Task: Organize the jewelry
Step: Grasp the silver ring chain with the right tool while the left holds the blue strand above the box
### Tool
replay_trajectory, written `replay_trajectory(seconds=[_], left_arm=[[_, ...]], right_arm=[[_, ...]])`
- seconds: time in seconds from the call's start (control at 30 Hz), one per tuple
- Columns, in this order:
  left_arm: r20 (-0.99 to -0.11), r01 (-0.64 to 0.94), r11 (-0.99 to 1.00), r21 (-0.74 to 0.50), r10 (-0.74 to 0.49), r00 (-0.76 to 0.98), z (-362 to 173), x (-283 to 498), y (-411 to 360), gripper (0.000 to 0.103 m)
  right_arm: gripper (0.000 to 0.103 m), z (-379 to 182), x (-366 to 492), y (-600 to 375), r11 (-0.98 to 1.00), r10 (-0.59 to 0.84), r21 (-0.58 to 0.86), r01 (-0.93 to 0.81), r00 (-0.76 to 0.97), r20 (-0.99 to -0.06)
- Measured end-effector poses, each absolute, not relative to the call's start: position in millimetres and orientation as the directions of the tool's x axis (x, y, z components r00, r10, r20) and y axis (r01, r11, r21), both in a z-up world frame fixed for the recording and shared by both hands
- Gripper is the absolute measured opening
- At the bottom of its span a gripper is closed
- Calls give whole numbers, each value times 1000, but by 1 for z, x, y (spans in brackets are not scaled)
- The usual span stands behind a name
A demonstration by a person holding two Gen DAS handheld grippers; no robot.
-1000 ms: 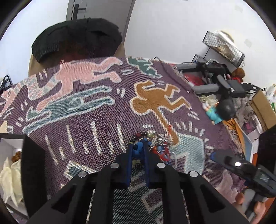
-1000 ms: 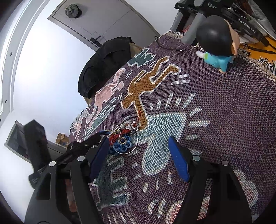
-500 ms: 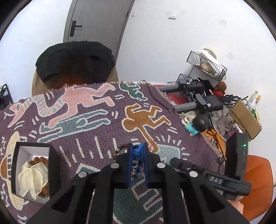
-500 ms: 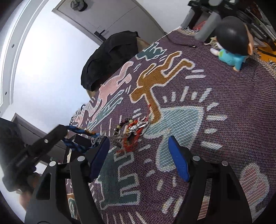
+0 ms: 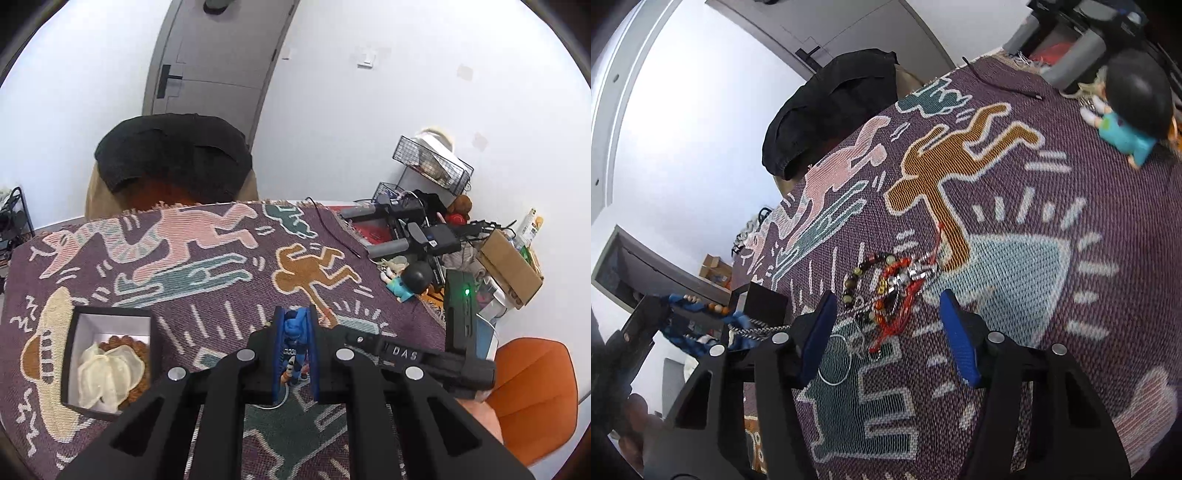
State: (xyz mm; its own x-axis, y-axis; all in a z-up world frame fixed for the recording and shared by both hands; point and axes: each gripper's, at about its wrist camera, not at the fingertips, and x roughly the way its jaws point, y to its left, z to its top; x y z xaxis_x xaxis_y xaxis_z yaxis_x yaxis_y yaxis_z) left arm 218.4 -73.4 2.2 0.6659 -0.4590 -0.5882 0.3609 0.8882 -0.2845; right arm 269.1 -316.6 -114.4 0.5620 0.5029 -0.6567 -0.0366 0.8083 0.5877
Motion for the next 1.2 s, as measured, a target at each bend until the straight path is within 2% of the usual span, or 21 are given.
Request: replay_trajectory(seconds=[0.27, 0.47, 0.63, 0.7, 0.77, 1.07, 1.2], left_arm=[[-568, 326, 889, -322, -457, 685, 1, 211, -46, 10], [-561, 319, 889, -328, -455, 691, 3, 204, -31, 10], [-550, 303, 887, -348, -455, 700, 1, 201, -16, 10], [-546, 294, 886, -358, -454, 704, 0, 201, -11, 10], [-540, 287, 884, -368, -455, 708, -1, 200, -6, 10], [-533, 270, 882, -385, -452, 715, -4, 195, 13, 10], [-532, 266, 879, -396, -456, 713, -7, 193, 17, 10]], right_arm=[[53, -115, 268, -279, 834, 519, 540, -115, 496, -696], [53, -127, 275, -256, 861, 488, 497, -110, 456, -744], [53, -119, 274, -254, 856, 496, 501, -125, 466, -733], [39, -117, 272, -248, 850, 514, 506, -151, 449, -731], [36, -117, 268, -238, 846, 528, 499, -189, 422, -737], [36, -133, 262, -211, 916, 397, 331, -226, 395, -829], [36, -135, 258, -212, 900, 431, 360, -247, 371, -822]])
